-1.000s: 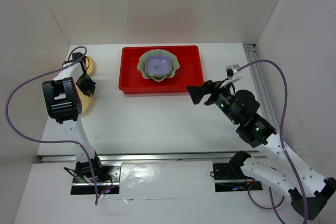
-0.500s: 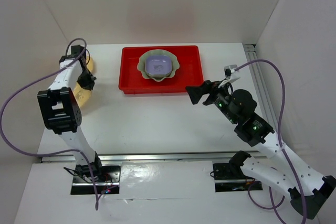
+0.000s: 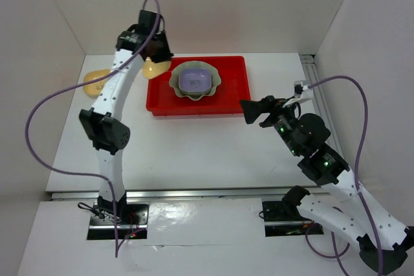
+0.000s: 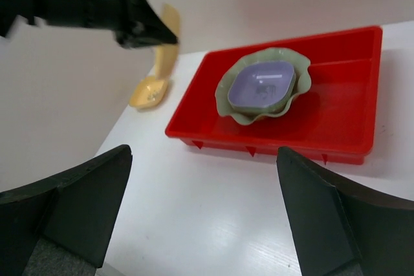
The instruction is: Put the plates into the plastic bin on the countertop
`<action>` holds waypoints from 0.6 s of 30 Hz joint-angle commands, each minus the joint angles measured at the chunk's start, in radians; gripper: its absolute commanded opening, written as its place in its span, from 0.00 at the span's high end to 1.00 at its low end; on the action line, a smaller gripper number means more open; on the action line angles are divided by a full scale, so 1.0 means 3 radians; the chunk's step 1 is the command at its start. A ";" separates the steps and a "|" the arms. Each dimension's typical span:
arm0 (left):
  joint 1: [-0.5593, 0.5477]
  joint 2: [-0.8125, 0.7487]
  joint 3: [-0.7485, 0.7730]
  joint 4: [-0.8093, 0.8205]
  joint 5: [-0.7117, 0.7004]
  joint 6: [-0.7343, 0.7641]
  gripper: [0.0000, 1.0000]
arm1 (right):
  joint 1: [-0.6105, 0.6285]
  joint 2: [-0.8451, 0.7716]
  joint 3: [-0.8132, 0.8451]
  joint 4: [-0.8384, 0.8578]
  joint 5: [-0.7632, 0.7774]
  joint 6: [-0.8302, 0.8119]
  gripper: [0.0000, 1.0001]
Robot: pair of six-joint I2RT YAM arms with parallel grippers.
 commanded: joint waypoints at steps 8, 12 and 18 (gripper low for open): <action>-0.0470 0.0706 0.0051 0.0654 0.0512 0.0009 1.00 | 0.0001 -0.0249 0.0502 -0.0376 0.0305 0.0027 0.00; -0.0501 0.0783 -0.0057 0.0971 0.0717 0.0009 1.00 | -0.0030 -0.0249 0.0503 -0.0407 0.0305 0.0027 0.00; -0.0572 0.0814 0.0025 0.1201 0.0752 0.0039 1.00 | -0.0030 -0.0219 0.0472 -0.0438 0.0346 -0.0004 0.00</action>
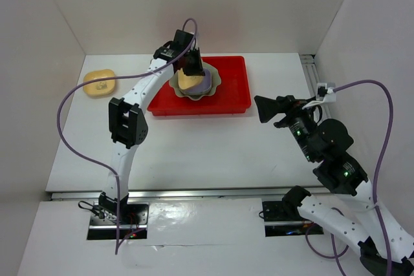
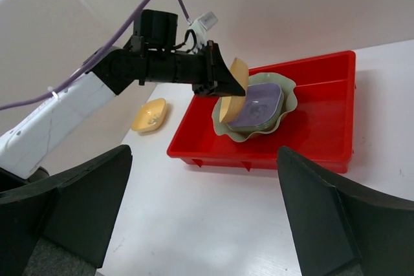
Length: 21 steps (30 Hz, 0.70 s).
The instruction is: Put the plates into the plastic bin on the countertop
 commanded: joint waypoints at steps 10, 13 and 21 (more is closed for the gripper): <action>-0.0040 0.0153 0.0168 0.0455 0.0170 0.0100 1.00 | -0.0017 0.0110 0.0064 0.0026 0.0075 -0.0102 0.00; -0.0040 0.0184 0.0168 0.0455 0.0099 0.0100 0.99 | -0.0017 0.0110 0.0064 0.0026 0.0111 -0.0103 0.00; -0.0070 -0.0096 0.0168 0.0342 -0.0136 0.0166 0.31 | -0.0017 0.0171 0.0064 0.0057 0.0050 -0.0103 0.00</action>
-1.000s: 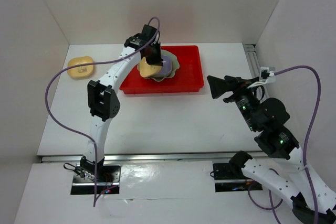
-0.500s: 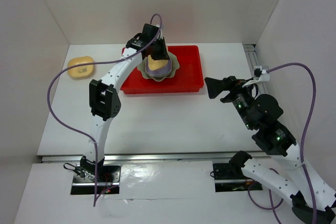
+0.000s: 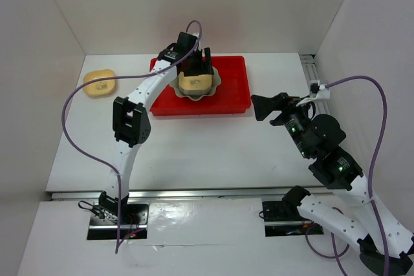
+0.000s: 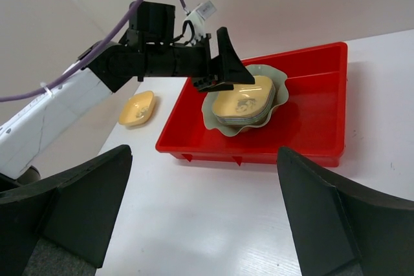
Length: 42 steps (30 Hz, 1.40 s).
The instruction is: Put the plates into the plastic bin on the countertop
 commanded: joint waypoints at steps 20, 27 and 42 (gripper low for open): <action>0.1801 -0.1224 -0.1065 0.0014 -0.0320 0.0122 0.06 | -0.0017 0.0113 -0.0288 0.0373 -0.0622 -0.0260 0.00; 0.2134 -0.1111 -0.1425 0.0674 0.0115 0.0393 0.06 | -0.0017 0.0327 -0.0493 0.0594 -0.1084 -0.0379 0.00; 0.2134 -0.0544 -0.1450 0.0818 -0.0458 0.0562 0.06 | -0.0017 0.0256 -0.0918 0.0768 -0.1191 -0.0410 0.00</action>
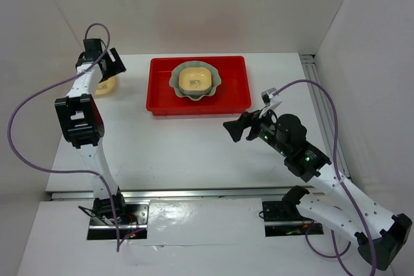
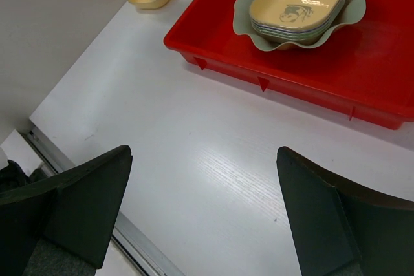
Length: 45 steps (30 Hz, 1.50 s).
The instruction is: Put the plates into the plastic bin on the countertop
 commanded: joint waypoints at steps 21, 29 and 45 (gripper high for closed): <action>0.0160 0.0661 0.0081 0.0118 -0.0112 -0.0116 0.56 | -0.0015 -0.0146 0.0000 0.0164 -0.0004 0.0097 0.00; 0.0160 0.0161 0.0050 0.0001 -0.0143 -0.0473 1.00 | -0.0015 -0.0115 0.0072 0.0149 -0.0004 0.0200 0.00; -0.1494 -0.0761 0.0520 -0.0454 -0.0587 -0.1057 1.00 | -0.0015 -0.0315 0.0818 -0.0669 0.0911 0.0139 0.00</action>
